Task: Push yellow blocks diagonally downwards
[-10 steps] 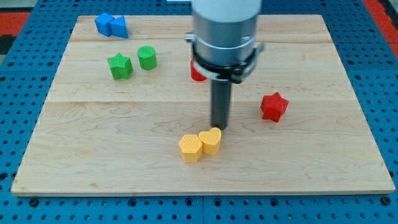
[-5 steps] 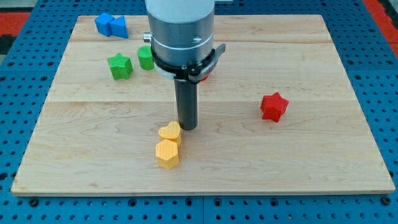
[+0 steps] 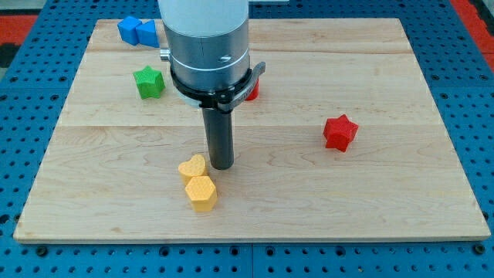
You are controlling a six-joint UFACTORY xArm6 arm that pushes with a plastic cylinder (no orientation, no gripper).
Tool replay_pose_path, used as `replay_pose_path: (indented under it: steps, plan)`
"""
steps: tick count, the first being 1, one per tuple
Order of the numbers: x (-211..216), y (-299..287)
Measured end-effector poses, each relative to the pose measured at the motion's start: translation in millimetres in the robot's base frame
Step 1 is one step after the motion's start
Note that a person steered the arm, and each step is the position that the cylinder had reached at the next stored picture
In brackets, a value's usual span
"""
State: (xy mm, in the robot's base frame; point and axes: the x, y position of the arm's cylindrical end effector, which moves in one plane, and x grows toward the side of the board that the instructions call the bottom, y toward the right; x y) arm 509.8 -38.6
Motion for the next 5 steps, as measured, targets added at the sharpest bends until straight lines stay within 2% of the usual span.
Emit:
replay_pose_path:
  steps: [2,4,5]
  plan:
    - [-2,0]
    - [-43,-98]
    - [-84,-135]
